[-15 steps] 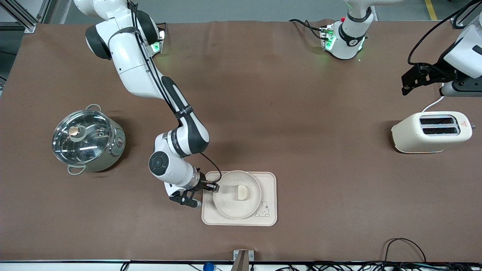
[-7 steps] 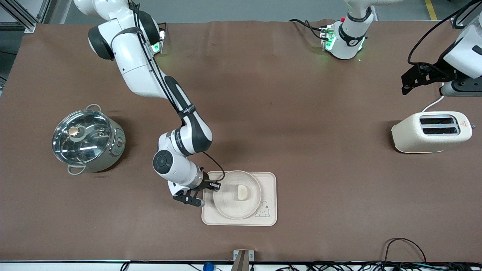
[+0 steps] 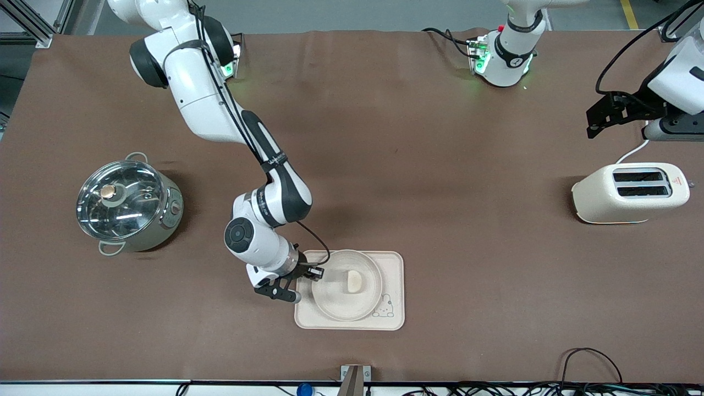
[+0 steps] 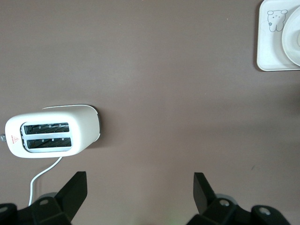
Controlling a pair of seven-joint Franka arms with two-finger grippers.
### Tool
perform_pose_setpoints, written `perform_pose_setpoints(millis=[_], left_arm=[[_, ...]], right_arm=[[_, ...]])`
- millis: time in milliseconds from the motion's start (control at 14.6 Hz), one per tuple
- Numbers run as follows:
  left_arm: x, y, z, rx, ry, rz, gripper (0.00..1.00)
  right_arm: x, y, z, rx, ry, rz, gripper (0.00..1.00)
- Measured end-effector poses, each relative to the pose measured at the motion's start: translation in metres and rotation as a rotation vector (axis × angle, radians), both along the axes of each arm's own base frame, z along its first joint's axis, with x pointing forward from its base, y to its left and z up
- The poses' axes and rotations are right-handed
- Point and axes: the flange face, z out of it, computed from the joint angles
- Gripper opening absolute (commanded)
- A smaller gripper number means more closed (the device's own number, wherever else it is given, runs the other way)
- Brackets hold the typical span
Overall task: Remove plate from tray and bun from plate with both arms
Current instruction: 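Lift the plate off the tray while the left gripper reaches toward it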
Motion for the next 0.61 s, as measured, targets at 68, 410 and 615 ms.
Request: perform_pose_setpoints(millis=[68,410,615], left_arm=[[0.0,-0.001,0.0,0.0,0.002,-0.002,1.0],[-0.002,-0.009,-0.002,0.002,0.015,-0.017,1.0],[0.001,-0.013,-0.013,0.004,0.037,-0.021,1.0]], right_arm=[[0.001,0.002,0.006,0.005,-0.009,0.013,0.01],[-0.017,0.017,0.046,0.072,0.063,0.078,0.0],[-0.044,0.005,0.065,0.075,0.106,0.121,0.0]])
